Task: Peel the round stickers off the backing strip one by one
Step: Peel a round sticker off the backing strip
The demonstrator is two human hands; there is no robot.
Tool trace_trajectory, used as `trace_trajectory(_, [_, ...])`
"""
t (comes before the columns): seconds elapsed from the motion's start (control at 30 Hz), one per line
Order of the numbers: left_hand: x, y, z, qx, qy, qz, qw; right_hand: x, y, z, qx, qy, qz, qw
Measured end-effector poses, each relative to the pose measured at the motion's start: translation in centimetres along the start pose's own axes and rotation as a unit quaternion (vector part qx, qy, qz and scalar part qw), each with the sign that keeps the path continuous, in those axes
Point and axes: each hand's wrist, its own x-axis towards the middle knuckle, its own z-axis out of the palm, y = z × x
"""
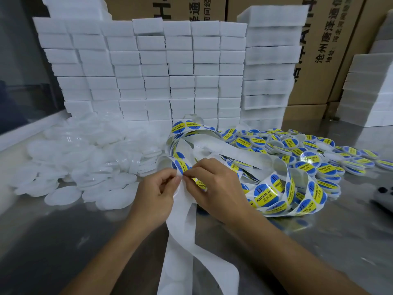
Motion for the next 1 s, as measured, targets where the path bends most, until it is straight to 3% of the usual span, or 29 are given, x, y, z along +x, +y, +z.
trace_trajectory(0.17, [0.1,-0.1,0.0,0.01,-0.006,0.015,1.0,0.0,-0.1,0.0,0.01,-0.004,0.015,1.0])
trace_trajectory(0.23, [0.1,-0.1,-0.1,0.008,-0.003,0.01,1.0,0.0,-0.1,0.0,0.061,-0.005,0.067,0.996])
trace_trajectory(0.3, [0.0,-0.2,-0.2,0.019,-0.003,0.005,1.0,0.1,0.0,-0.1,0.164,-0.016,0.178,0.97])
trace_trajectory(0.37, [0.0,-0.5,-0.3,0.039,-0.001,0.004,0.999,0.6,0.2,-0.3,0.27,-0.028,0.33,0.904])
trace_trajectory(0.47, [0.1,-0.7,-0.5,0.044,0.005,0.004,0.999,1.2,1.1,-0.7,0.372,-0.022,0.517,0.771])
trace_trajectory(0.6, [0.1,-0.8,-0.5,0.051,0.014,-0.003,0.999,1.7,1.7,-1.2,0.525,0.013,0.636,0.565])
trace_trajectory(0.67, [0.0,-0.9,-0.4,0.056,0.03,-0.004,0.998,1.6,1.7,-1.3,0.558,0.022,0.658,0.506])
trace_trajectory(0.87, [-0.1,-0.9,-0.6,0.089,0.09,0.04,0.991,1.8,1.7,-1.5,0.588,0.049,0.649,0.479])
trace_trajectory(1.0, [0.1,-0.3,-2.0,0.147,0.195,0.057,0.968,1.7,1.6,-1.4,0.597,0.081,0.607,0.518])
